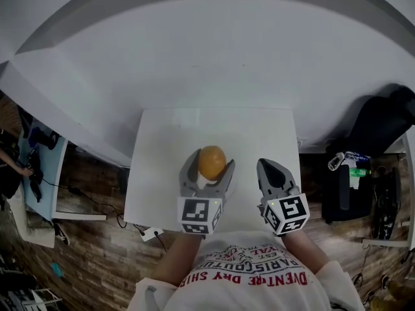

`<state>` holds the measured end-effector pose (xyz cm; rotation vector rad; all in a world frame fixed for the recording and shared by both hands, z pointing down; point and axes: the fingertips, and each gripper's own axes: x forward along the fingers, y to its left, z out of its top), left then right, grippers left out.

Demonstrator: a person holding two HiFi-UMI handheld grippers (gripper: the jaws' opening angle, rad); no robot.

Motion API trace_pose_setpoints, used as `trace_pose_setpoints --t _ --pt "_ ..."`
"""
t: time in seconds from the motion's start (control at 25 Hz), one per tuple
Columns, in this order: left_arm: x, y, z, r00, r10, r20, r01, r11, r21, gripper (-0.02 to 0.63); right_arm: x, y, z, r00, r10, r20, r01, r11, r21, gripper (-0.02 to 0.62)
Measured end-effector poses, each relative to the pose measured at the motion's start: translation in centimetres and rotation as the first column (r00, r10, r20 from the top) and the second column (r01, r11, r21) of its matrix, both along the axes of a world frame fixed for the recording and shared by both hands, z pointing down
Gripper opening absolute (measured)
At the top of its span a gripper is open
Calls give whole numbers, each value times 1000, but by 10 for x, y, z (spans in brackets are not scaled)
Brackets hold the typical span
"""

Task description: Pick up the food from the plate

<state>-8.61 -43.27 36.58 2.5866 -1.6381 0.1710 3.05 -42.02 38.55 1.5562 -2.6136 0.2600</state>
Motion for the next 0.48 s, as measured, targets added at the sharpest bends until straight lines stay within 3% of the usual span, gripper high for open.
trace_pose_setpoints --t 0.48 --pt "4 -11 17 1000 6 -17 -7 999 -54 367 1 -9 13 1000 4 -28 -5 1000 -30 9"
